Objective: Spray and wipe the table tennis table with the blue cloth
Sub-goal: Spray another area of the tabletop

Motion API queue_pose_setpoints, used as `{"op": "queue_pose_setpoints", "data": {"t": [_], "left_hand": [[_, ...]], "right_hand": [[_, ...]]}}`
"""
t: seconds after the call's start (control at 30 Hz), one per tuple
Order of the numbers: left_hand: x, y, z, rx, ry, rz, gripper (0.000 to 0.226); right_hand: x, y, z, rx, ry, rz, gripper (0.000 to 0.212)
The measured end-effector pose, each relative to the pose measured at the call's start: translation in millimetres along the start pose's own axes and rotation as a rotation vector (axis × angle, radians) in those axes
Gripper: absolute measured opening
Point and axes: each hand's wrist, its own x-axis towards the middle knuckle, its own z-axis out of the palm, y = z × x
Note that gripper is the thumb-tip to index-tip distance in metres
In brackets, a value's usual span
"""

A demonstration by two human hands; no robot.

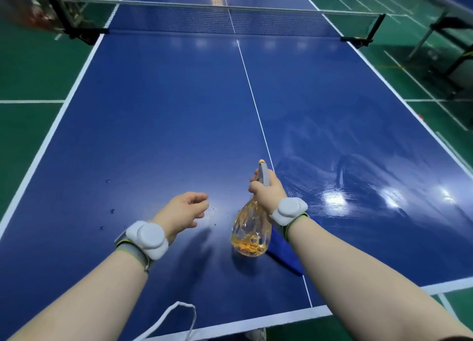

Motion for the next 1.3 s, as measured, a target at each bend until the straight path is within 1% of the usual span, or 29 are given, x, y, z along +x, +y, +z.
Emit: {"op": "queue_pose_setpoints", "data": {"t": [0.13,0.23,0.37,0.5,0.67,0.83,0.9,0.97,1.03,1.17,1.23,1.3], "left_hand": [[-4,-14,-2,-0.028,0.028,-0.057,0.028],[-8,-21,0,-0.049,0.069,-0.074,0.023],[-15,-30,2,-0.096,0.105,-0.092,0.019],[-19,-38,-8,-0.107,0.081,-0.114,0.02],[-19,-51,-42,-0.081,0.067,-0.095,0.018],[-35,-79,-107,-0.049,0.047,-0.105,0.012],[-39,-91,-132,-0.045,0.077,-0.111,0.014],[-43,-100,-153,-0.034,0.103,-0.112,0.017],[-46,-107,-170,-0.017,0.108,-0.111,0.015],[-47,-115,-187,0.007,0.077,-0.11,0.014],[-46,-118,-190,0.021,0.051,-0.105,0.016],[-45,-117,-187,0.027,0.025,-0.093,0.014]], "right_hand": [[3,6,-4,-0.014,-0.011,0.024,0.025],[6,11,-5,0.016,0.01,0.082,0.019],[3,14,-2,0.055,0.041,0.118,0.018],[-6,12,9,0.035,-0.004,0.119,0.02],[-24,6,49,0.017,-0.09,0.141,0.023],[-57,0,135,0.021,-0.203,0.158,0.03],[-69,-2,168,0.03,-0.246,0.157,0.027],[-79,-3,194,0.025,-0.236,0.142,0.022],[-87,-5,212,0.024,-0.205,0.133,0.019],[-92,0,221,0.076,-0.161,0.165,0.021],[-95,5,214,0.123,-0.108,0.191,0.024],[-99,9,199,0.148,-0.026,0.219,0.036]]}}
